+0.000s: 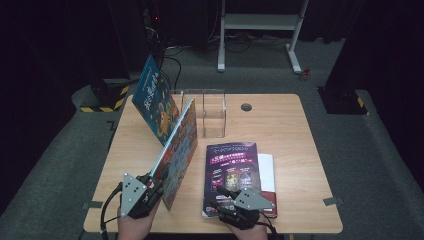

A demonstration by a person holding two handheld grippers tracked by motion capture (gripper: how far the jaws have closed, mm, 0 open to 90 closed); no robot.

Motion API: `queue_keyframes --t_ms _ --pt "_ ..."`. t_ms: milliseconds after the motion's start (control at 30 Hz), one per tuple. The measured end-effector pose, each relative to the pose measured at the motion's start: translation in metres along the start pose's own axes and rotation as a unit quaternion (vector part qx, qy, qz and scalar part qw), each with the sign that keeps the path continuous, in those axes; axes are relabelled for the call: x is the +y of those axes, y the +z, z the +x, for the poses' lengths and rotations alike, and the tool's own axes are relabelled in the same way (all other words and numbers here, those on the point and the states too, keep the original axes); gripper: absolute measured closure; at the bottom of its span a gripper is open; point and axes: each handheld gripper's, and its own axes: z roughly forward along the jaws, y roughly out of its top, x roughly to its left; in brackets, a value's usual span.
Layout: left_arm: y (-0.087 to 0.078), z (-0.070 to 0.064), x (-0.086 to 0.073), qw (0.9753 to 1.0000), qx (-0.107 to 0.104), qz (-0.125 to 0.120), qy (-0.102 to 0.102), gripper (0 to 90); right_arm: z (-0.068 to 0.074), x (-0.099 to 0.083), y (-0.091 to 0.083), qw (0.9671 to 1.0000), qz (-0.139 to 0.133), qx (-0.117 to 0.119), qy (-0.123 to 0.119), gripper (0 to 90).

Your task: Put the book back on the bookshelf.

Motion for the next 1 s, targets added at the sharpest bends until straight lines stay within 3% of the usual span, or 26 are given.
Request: queue_keyframes --t_ms 400,667,1000 --pt "0.001 0.014 0.001 1.0000 0.007 -0.001 -0.001 74.3 -0.001 -0.001 0.000 1.0000 0.003 -0.005 0.002 53.5" --pt "0.002 0.016 0.001 0.9998 -0.016 0.003 -0.010 70.7 -0.001 -0.001 0.000 1.0000 0.005 -0.007 0.001 53.6" --pt "0.004 0.013 -0.001 0.9999 0.009 0.009 0.004 73.4 -0.002 -0.001 0.000 0.9999 0.005 -0.009 0.002 53.9"
